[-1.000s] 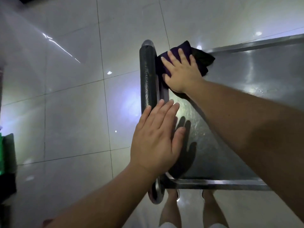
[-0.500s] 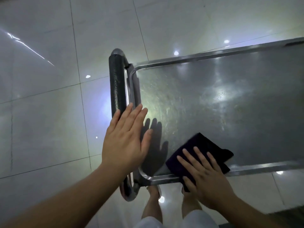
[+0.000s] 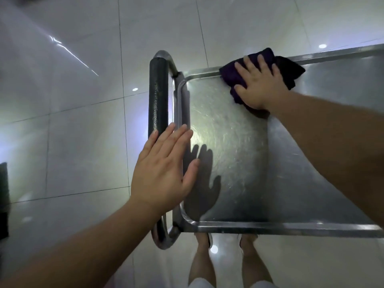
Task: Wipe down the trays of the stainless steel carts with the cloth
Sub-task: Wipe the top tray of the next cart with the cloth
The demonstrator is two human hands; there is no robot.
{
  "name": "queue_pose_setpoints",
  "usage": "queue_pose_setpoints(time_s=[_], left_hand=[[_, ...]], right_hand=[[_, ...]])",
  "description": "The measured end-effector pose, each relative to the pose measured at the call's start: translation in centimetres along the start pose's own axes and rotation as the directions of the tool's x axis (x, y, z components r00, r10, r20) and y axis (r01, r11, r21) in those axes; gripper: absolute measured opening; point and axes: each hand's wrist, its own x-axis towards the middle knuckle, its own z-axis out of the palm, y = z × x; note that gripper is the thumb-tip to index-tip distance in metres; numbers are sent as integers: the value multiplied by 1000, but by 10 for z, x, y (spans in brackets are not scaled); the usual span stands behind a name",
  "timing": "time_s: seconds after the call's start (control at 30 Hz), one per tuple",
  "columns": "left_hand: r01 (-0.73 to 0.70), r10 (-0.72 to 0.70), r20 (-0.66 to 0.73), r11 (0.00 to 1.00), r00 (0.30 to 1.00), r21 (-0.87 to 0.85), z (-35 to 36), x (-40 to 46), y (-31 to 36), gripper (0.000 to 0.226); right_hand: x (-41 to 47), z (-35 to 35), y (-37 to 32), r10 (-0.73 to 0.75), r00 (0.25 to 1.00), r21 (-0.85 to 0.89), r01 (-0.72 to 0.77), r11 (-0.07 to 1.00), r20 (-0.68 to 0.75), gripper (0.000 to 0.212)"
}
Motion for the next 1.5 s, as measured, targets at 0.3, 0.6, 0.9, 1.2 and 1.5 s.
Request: queue_pose_setpoints(time_s=[0.3,0.6,0.9,1.2,1.5], left_hand=[[8,-10,35,998,999,55,0,-2,0,66],[-52,45,69,992,997,114,-1,-2,5,69],[-66,62,36,990,997,127,-2,-2,9,66],[-16,14,22,993,1000,121,-4,0,14,68],[-27,17,70,989,997,146,-7,1,16,71]], right_hand=[[-257,88,43,-26,996,-28,28,999,84,69],[-309,108,84,2,996,-40,1,999,91,67],[-70,-8,144,228,972,75,-232,970,52,66],[-109,1,169,151,988,48,-153,987,33,70],[-376,112,157,136,987,4,-137,991,87,65]])
